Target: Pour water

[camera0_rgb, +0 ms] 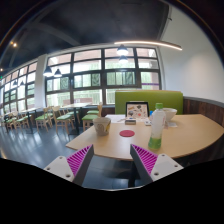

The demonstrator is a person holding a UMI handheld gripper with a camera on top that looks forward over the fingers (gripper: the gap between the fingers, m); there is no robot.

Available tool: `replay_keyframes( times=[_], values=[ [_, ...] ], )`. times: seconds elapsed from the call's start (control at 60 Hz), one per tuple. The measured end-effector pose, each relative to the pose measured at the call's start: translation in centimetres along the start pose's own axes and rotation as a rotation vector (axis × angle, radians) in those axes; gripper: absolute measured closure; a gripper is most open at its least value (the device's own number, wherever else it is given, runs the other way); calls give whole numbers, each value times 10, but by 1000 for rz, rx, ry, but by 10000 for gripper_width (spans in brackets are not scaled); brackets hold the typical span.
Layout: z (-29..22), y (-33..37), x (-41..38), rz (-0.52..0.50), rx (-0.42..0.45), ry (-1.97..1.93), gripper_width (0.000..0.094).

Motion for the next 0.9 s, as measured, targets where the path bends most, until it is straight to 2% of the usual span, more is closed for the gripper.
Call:
replay_keyframes(
  times=[0.033, 0.05, 0.167, 0.417, 0.55, 0.833, 0.85, 0.9],
  values=[
    [0, 0, 3, 10, 2, 1, 119],
    [1, -21, 13, 12, 5, 0, 121],
    [2, -2, 17, 60, -2, -14, 122],
    [0, -33, 87, 205, 25, -19, 117],
    [-2, -75, 126, 230, 41, 12, 121],
    [-12, -161, 177, 354, 76, 29, 131],
    [-11, -165, 179, 355, 76, 30, 148],
    [-4, -177, 183, 353, 48, 34, 479]
  ],
)
Point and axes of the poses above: the point between the fingertips, and its own axes, seen from behind it with the camera up: x to the right, z down, y backward, against the way the camera looks, the point moved 10 cm from there along y, backward, against the way the camera looks, and after that the axes turned 8 degrees about y, right-handed, at the moved point
